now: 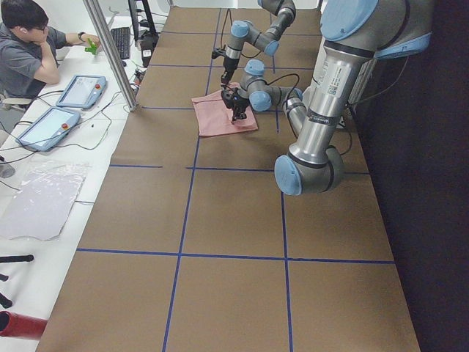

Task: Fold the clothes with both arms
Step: 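Lift the near edge with both grippers and fold it away from the robot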

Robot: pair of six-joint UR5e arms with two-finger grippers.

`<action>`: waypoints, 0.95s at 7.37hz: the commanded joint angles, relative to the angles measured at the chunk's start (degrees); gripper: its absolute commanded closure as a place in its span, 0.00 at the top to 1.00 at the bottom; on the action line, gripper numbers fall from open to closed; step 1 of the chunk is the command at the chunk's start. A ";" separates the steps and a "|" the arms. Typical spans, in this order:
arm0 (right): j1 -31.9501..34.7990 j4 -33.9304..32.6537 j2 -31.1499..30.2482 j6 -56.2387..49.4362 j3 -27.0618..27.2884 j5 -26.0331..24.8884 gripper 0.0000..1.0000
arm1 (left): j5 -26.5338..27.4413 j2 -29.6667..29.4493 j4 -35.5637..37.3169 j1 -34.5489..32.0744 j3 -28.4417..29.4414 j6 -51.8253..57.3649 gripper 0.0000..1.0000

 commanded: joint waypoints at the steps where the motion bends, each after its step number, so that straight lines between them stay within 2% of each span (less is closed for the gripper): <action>1: 5.41 13.44 9.81 -1.23 -19.88 -0.11 0.00 | -0.17 -4.96 -4.87 -8.51 10.31 4.72 0.01; 2: 6.82 15.16 11.66 -1.23 -22.82 -0.03 0.35 | -0.26 -8.90 -7.58 -10.19 17.24 6.39 0.60; 3: 8.14 16.66 14.90 -1.66 -28.42 -0.81 0.99 | -0.26 -9.20 -9.70 -10.55 18.96 9.01 1.00; 4: 8.32 17.54 16.07 -4.10 -31.35 -1.86 1.00 | -0.34 -9.12 -9.98 -10.73 19.06 9.21 1.00; 6: 10.07 17.38 16.08 -4.65 -32.43 -1.53 1.00 | -0.52 -9.03 -10.07 -10.91 18.80 9.30 1.00; 7: 11.74 17.03 15.99 -8.66 -32.35 -0.13 1.00 | -0.61 -8.94 -9.98 -11.26 18.63 11.22 1.00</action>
